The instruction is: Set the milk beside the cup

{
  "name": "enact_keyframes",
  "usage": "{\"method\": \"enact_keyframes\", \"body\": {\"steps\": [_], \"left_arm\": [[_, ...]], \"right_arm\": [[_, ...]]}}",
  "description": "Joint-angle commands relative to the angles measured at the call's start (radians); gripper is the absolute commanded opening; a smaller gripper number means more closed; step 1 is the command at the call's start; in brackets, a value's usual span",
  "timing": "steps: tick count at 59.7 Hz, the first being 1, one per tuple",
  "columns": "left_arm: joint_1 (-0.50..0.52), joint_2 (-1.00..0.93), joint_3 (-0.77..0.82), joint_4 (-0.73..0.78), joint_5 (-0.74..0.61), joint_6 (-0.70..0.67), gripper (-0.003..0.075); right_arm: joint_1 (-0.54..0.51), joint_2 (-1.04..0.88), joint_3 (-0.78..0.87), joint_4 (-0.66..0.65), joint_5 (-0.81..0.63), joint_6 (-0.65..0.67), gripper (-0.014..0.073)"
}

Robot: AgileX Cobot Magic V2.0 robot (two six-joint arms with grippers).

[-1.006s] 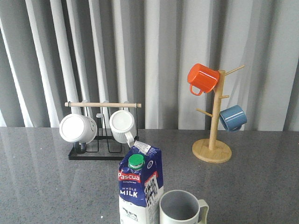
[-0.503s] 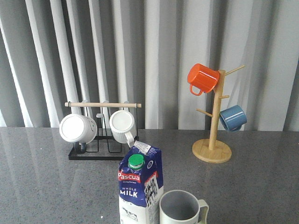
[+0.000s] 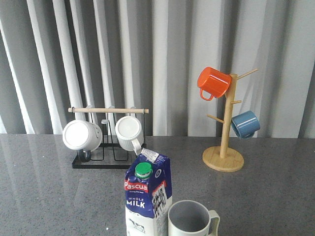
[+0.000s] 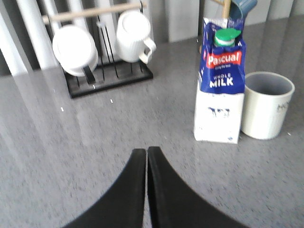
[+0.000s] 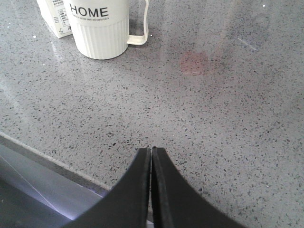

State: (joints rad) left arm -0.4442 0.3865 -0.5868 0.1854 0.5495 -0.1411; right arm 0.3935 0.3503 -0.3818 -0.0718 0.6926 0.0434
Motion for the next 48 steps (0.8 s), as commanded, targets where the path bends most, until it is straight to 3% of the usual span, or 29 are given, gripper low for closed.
{"method": "enact_keyframes", "body": {"steps": [1, 11, 25, 37, 48], "left_arm": [[0.010, -0.045, 0.071, 0.070, -0.253, -0.014, -0.0008], [0.083, -0.208, 0.285, 0.071, -0.456, -0.019, -0.0008], [0.257, -0.416, 0.489, 0.071, -0.480, -0.157, -0.0008], [0.374, -0.410, 0.591, 0.071, -0.539, -0.233, -0.0008], [0.394, -0.410, 0.589, 0.071, -0.618, -0.236, -0.0008]], "right_arm": [[0.002, 0.008, -0.024, -0.009, -0.066, -0.001, -0.0006], [0.002, 0.008, -0.024, -0.009, -0.066, -0.001, -0.0006], [0.002, 0.008, -0.024, -0.009, -0.066, -0.001, -0.0006], [0.002, 0.008, -0.024, -0.009, -0.066, -0.001, -0.0006], [0.002, 0.008, -0.024, -0.009, -0.066, -0.001, -0.0006]]}}
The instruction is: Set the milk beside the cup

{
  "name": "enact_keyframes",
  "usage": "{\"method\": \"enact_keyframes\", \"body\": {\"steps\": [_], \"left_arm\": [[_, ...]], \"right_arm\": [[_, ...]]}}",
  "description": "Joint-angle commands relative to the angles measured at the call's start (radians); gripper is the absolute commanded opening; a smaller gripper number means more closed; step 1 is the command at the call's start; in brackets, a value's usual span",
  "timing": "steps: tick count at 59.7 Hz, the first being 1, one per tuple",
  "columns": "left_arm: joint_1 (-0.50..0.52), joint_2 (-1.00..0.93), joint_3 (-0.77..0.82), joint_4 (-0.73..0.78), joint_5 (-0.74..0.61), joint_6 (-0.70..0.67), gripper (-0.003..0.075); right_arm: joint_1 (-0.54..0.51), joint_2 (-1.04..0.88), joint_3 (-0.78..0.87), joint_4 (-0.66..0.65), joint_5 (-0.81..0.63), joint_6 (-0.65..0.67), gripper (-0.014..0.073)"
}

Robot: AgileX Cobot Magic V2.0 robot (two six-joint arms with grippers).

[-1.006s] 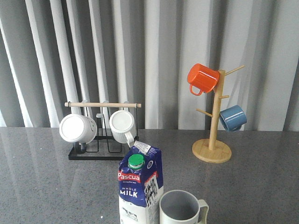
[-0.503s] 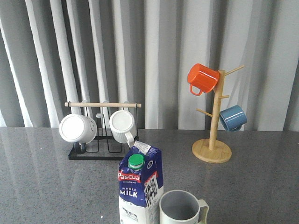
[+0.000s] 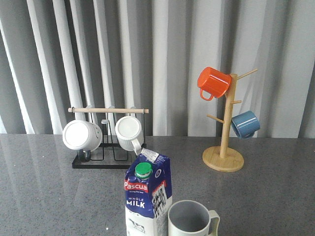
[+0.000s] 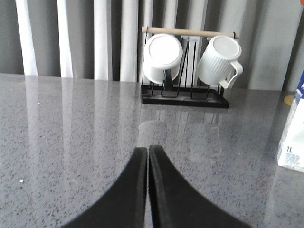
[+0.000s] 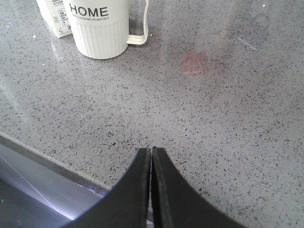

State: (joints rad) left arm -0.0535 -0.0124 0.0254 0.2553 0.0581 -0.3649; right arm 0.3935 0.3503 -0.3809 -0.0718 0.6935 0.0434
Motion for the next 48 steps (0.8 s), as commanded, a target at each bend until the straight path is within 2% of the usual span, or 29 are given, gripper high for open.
{"method": "enact_keyframes", "body": {"steps": [1, 25, 30, 40, 44, 48], "left_arm": [[0.003, -0.011, -0.023, 0.001, -0.130, -0.010, -0.0008], [0.003, -0.011, -0.021, -0.017, -0.115, 0.046, -0.0008], [0.003, -0.011, -0.021, -0.118, -0.109, 0.158, -0.0008], [0.003, -0.011, -0.021, -0.439, -0.108, 0.534, -0.0008], [0.003, -0.011, -0.021, -0.508, -0.113, 0.625, -0.0008], [0.003, -0.011, -0.021, -0.531, -0.118, 0.646, -0.0008]], "right_arm": [[0.002, 0.008, -0.024, -0.009, -0.067, -0.001, -0.0006], [0.002, 0.008, -0.024, -0.009, -0.067, -0.001, -0.0006], [0.002, 0.008, -0.024, -0.009, -0.067, -0.001, -0.0006], [0.002, 0.008, -0.024, -0.009, -0.067, -0.001, -0.0006], [0.002, 0.008, -0.024, -0.009, -0.067, -0.001, -0.0006], [0.002, 0.008, -0.024, -0.009, -0.067, -0.001, -0.0006]]}}
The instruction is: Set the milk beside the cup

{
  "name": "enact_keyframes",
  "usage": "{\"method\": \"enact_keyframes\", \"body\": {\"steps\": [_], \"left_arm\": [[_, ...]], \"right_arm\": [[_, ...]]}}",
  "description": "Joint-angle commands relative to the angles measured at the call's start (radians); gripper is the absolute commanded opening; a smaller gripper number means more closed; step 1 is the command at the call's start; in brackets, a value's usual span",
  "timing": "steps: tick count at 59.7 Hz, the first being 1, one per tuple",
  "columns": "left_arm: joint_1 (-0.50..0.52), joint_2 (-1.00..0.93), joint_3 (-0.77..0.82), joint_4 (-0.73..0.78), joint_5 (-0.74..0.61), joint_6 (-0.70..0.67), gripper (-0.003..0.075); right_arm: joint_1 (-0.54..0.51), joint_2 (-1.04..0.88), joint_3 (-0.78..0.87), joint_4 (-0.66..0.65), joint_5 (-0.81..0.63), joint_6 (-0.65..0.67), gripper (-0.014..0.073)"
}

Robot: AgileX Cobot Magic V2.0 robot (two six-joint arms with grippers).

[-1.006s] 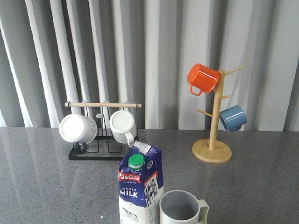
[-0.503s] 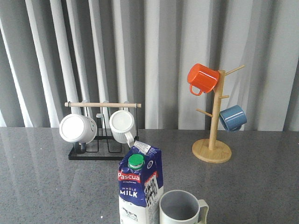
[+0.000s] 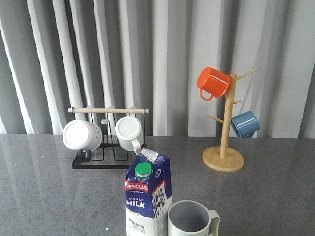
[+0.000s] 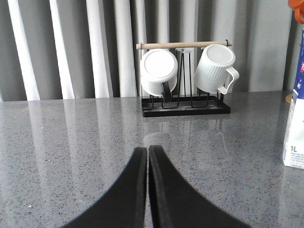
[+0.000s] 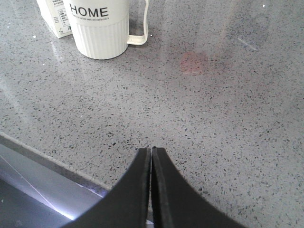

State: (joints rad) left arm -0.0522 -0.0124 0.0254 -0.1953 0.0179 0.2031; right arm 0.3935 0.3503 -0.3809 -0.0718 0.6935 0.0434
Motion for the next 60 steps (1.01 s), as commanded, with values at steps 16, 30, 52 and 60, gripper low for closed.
{"method": "enact_keyframes", "body": {"steps": [16, 30, 52, 60], "left_arm": [[0.002, -0.011, -0.021, -0.072, -0.077, 0.061, -0.0008], [0.002, -0.011, -0.021, -0.073, -0.075, 0.062, -0.0008], [0.002, -0.011, -0.021, -0.073, -0.075, 0.062, -0.0008], [0.002, -0.011, -0.021, -0.073, -0.075, 0.062, -0.0008]], "right_arm": [[0.002, 0.008, -0.024, -0.009, -0.067, -0.001, -0.0006], [0.002, 0.008, -0.024, -0.009, -0.067, -0.001, -0.0006], [0.001, 0.008, -0.024, -0.009, -0.067, -0.001, -0.0006], [0.001, 0.008, -0.024, -0.009, -0.067, -0.001, -0.0006]]}}
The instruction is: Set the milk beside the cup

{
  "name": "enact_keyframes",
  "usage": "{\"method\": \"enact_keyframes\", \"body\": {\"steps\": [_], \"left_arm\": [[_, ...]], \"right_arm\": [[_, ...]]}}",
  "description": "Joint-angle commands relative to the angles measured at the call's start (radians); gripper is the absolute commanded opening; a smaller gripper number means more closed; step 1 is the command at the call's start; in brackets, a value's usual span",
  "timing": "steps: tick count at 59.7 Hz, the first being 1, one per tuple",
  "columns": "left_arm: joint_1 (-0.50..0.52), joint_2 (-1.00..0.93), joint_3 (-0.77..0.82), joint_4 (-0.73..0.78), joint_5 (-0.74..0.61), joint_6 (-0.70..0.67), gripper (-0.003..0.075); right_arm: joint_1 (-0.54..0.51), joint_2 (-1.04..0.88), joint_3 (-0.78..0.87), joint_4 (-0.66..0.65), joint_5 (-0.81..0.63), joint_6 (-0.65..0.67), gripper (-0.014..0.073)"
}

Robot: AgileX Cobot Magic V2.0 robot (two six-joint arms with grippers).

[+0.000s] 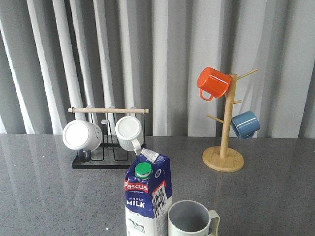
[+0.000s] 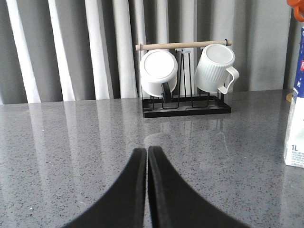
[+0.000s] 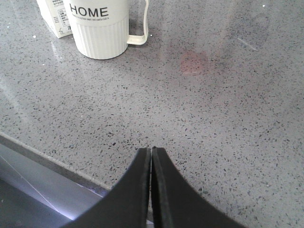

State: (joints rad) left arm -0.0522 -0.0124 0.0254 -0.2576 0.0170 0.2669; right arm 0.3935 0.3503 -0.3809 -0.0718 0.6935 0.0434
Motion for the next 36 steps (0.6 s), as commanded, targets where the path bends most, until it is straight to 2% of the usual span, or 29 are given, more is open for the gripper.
{"method": "enact_keyframes", "body": {"steps": [1, 20, 28, 36], "left_arm": [[0.002, -0.011, -0.021, -0.011, -0.074, -0.002, -0.0008], [0.002, -0.011, -0.021, -0.011, -0.074, -0.002, -0.0008], [0.002, -0.011, -0.021, -0.011, -0.074, -0.002, -0.0008], [0.002, -0.011, -0.021, -0.011, -0.074, -0.002, -0.0006]], "right_arm": [[0.001, 0.008, -0.024, -0.009, -0.067, -0.001, -0.0006], [0.000, 0.013, 0.017, -0.009, -0.122, -0.002, -0.0006], [-0.009, 0.013, 0.108, -0.043, -0.253, -0.004, -0.0006], [-0.090, -0.055, 0.233, -0.092, -0.417, -0.003, -0.0006]]}}
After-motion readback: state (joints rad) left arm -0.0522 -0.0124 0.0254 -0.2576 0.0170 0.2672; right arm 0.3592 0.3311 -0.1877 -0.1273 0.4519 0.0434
